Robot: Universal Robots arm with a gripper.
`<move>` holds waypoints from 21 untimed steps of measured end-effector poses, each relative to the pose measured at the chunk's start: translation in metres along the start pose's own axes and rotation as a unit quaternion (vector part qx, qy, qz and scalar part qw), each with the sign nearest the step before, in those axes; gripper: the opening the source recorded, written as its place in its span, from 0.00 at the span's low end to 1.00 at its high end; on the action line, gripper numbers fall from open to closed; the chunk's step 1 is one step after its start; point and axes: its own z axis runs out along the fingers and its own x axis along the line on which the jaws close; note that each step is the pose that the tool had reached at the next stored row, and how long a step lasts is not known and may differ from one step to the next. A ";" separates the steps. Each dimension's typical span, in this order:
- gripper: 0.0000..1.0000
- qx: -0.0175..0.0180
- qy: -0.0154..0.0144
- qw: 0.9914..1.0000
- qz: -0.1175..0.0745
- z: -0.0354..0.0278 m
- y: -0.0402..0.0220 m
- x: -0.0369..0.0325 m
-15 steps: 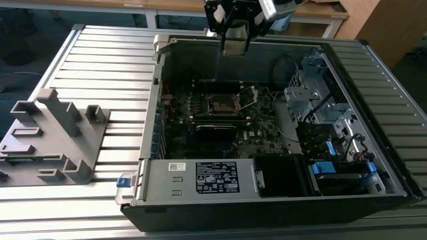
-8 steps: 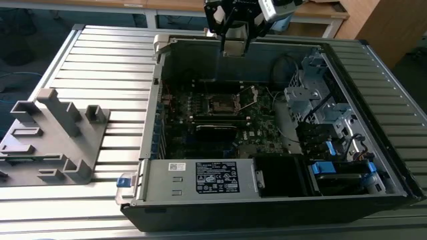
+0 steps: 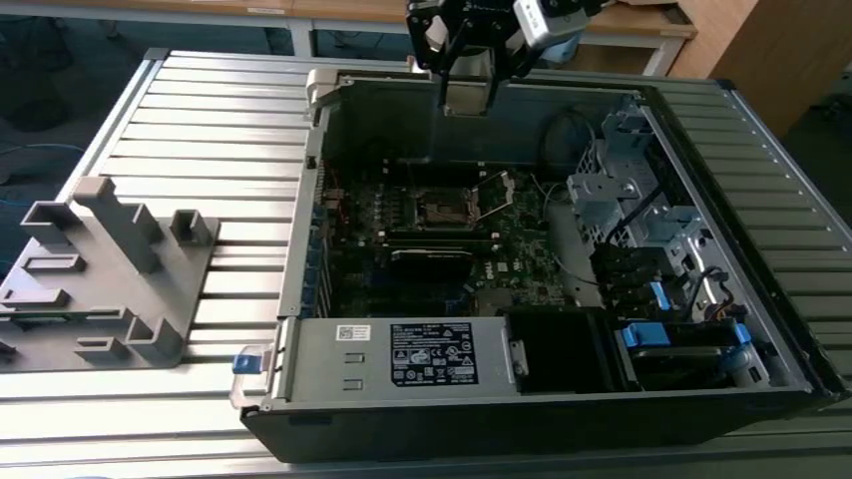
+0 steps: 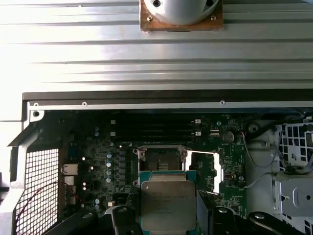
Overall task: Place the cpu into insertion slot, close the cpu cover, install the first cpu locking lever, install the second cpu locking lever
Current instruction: 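Place the cpu into insertion slot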
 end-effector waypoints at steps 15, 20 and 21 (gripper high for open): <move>0.54 0.000 0.000 1.000 0.000 0.0014 -0.0001 0.0002; 0.54 0.000 -0.002 1.000 0.000 0.0072 -0.0007 0.0019; 0.54 0.000 -0.002 1.000 0.000 0.0089 -0.0009 0.0022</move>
